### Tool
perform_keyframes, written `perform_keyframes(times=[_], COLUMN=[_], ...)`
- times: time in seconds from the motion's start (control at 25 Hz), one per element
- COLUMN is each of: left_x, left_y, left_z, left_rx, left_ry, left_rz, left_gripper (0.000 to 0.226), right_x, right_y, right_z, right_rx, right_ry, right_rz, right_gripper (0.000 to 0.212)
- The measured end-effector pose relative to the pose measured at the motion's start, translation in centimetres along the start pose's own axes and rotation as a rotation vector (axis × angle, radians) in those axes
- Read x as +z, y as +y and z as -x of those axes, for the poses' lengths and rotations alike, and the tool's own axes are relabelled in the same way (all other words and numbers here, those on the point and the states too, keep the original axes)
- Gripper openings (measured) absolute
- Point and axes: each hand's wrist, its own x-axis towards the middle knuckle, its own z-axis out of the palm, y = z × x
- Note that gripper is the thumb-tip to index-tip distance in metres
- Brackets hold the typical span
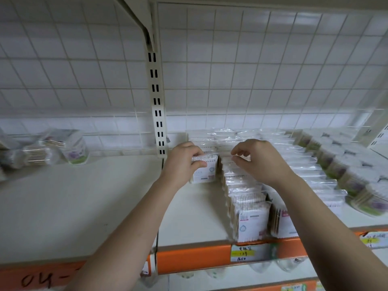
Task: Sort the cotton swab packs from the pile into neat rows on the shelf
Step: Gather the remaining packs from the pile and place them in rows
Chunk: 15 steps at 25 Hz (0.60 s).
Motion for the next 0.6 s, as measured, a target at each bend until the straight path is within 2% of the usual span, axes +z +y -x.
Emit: perform_keyframes(times=[0.6], left_x=[1.0], left_y=[-0.7], left_z=[-1.3], left_rx=[-0.045], left_ry=[-0.021], left_rz=[-0.102], left_gripper=[0.037], right_x=[0.7], right_y=[0.3], right_z=[0.2], right_rx=[0.004], right_ry=[0.007], right_rz=[-0.037], right_gripper=[0.009])
